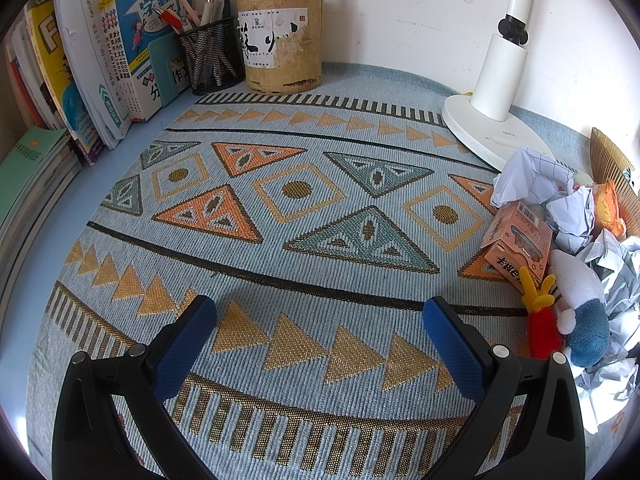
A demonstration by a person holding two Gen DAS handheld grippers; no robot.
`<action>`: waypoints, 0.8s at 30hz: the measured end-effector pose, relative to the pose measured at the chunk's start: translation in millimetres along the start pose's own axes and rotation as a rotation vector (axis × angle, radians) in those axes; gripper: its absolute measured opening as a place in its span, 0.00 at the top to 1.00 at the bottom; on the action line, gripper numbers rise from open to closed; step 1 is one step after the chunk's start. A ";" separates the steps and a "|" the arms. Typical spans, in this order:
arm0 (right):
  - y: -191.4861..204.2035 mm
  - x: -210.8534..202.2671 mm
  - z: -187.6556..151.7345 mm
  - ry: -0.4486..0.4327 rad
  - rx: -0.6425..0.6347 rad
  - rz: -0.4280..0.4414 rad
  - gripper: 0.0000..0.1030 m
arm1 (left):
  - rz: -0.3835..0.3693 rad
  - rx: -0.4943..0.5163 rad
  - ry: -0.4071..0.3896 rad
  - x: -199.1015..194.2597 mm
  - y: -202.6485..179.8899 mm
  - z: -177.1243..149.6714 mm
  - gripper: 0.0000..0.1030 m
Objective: Organize objects
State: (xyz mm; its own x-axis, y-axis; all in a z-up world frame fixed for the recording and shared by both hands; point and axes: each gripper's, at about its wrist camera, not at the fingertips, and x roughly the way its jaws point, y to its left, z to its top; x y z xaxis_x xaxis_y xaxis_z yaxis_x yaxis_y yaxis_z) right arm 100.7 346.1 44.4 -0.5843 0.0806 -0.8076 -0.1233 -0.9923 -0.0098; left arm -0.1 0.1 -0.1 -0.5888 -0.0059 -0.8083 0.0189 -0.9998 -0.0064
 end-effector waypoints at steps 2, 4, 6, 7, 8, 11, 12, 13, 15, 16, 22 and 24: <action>0.1 0.0 -0.1 0.000 0.000 0.000 0.00 | 0.000 0.000 0.000 0.0 0.0 0.0 0.00; -0.1 -0.1 0.1 0.000 0.000 0.000 0.00 | 0.000 0.000 0.000 0.0 0.0 0.0 0.00; -0.1 -0.1 0.1 0.000 0.000 0.000 0.00 | 0.000 0.000 0.000 0.0 0.0 0.0 0.00; 0.0 0.0 0.0 0.000 0.000 0.000 0.00 | 0.000 0.000 0.000 0.0 0.0 0.0 0.00; -0.1 -0.1 0.1 0.000 0.000 0.000 0.00 | 0.000 0.000 0.000 0.0 0.0 0.0 0.00; -0.1 0.0 0.0 0.000 0.000 0.000 0.00 | 0.003 0.000 0.000 -0.2 -0.4 -0.1 0.00; -0.1 -0.5 -0.1 0.008 -0.007 0.005 0.00 | 0.003 0.000 0.000 -0.3 -0.4 -0.3 0.00; -0.5 -2.0 -0.6 0.036 -0.027 0.021 0.00 | 0.001 -0.001 0.000 -0.4 -0.5 -0.3 0.00; -2.9 -7.2 -6.5 0.083 -0.094 0.067 0.00 | 0.004 -0.007 0.000 -0.9 -1.7 -0.4 0.00; -3.7 -9.1 -8.3 0.072 -0.115 0.081 0.00 | 0.007 -0.005 0.000 -1.3 -2.8 -0.4 0.00; -5.6 -11.3 -15.4 0.025 -0.161 0.122 0.00 | 0.007 -0.006 0.000 -1.2 -0.7 0.0 0.00; -4.8 -11.6 -16.6 0.021 -0.151 0.115 0.00 | 0.010 -0.013 0.000 -0.1 -2.0 0.1 0.00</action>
State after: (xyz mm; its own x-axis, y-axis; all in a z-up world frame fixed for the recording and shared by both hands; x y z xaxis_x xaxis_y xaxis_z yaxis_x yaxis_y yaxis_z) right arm 121.4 348.4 44.0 -0.5701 -0.0345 -0.8209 0.0662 -0.9978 -0.0040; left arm -0.2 2.1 0.1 -0.5887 -0.0164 -0.8082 0.0353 -0.9994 -0.0054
